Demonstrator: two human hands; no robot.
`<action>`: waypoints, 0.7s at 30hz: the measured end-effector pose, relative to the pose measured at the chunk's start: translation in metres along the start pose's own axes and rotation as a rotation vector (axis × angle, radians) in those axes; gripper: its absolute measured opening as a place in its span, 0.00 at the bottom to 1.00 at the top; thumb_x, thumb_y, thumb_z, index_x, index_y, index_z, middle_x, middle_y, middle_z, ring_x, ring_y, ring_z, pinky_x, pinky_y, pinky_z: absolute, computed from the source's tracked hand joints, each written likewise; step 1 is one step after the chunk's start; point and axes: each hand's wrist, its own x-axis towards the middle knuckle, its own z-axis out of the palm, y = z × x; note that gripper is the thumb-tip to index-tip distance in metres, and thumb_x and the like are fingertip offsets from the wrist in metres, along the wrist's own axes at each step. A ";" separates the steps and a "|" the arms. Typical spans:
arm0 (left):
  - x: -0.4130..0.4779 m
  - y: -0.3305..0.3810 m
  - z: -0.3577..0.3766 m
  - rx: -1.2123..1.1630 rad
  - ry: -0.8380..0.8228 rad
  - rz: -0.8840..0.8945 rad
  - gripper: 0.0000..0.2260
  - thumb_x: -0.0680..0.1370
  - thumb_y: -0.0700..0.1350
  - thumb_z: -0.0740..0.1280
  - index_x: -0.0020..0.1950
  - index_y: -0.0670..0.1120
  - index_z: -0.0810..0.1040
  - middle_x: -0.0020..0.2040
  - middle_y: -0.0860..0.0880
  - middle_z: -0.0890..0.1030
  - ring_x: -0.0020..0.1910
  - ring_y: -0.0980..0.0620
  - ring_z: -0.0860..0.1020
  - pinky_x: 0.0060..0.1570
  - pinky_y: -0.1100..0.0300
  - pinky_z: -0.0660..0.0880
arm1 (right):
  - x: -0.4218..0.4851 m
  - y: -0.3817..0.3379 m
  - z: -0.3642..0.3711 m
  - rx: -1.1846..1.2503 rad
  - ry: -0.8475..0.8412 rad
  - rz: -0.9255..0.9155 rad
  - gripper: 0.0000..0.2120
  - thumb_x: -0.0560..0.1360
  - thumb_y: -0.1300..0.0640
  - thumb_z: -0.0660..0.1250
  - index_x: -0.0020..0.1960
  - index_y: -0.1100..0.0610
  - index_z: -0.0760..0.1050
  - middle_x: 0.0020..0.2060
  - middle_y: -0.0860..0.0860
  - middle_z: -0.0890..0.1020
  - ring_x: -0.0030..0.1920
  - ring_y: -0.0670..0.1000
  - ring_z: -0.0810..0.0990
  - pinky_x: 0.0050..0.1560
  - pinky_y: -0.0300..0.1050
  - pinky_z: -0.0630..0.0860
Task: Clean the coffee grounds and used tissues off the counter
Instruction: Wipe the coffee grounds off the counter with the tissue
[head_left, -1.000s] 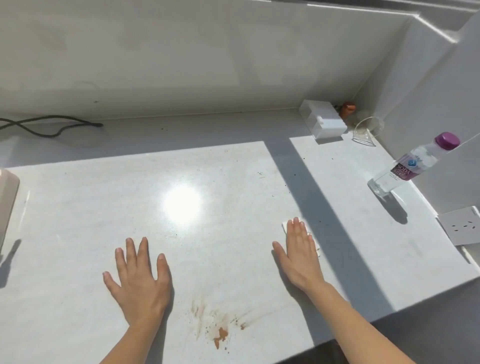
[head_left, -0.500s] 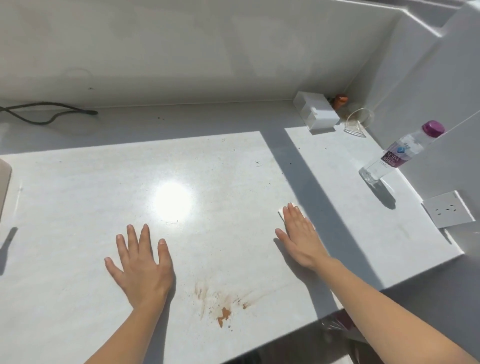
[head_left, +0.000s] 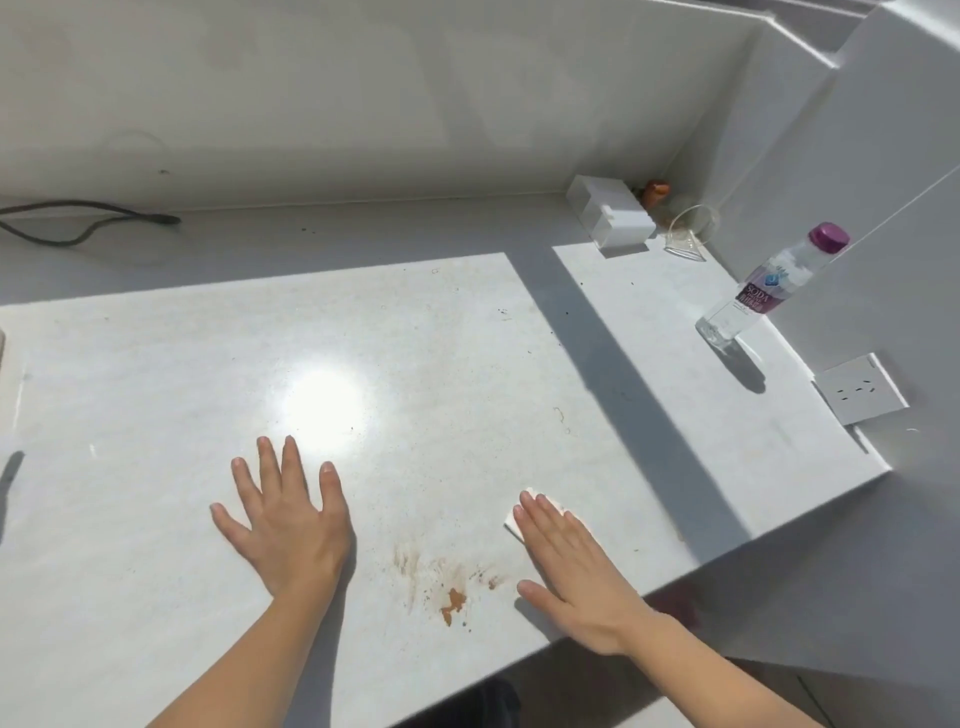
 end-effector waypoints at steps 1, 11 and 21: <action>0.000 -0.001 0.001 0.004 -0.003 0.005 0.29 0.77 0.60 0.45 0.76 0.51 0.58 0.79 0.51 0.54 0.78 0.50 0.45 0.73 0.41 0.39 | 0.006 0.012 -0.008 0.018 0.015 0.095 0.33 0.79 0.35 0.41 0.76 0.48 0.32 0.75 0.43 0.30 0.75 0.44 0.30 0.73 0.41 0.29; -0.001 -0.005 0.000 0.006 -0.057 0.048 0.25 0.80 0.53 0.52 0.77 0.50 0.55 0.79 0.51 0.50 0.78 0.49 0.42 0.72 0.42 0.37 | -0.007 -0.058 0.030 0.036 0.001 -0.050 0.36 0.77 0.31 0.40 0.76 0.48 0.31 0.76 0.43 0.32 0.75 0.44 0.30 0.73 0.43 0.29; -0.004 -0.100 -0.044 0.329 -0.183 0.354 0.29 0.76 0.65 0.41 0.77 0.60 0.46 0.79 0.55 0.45 0.78 0.45 0.39 0.70 0.40 0.35 | 0.037 -0.008 -0.009 0.107 0.092 0.373 0.36 0.78 0.36 0.43 0.77 0.53 0.33 0.76 0.49 0.32 0.75 0.46 0.30 0.75 0.47 0.32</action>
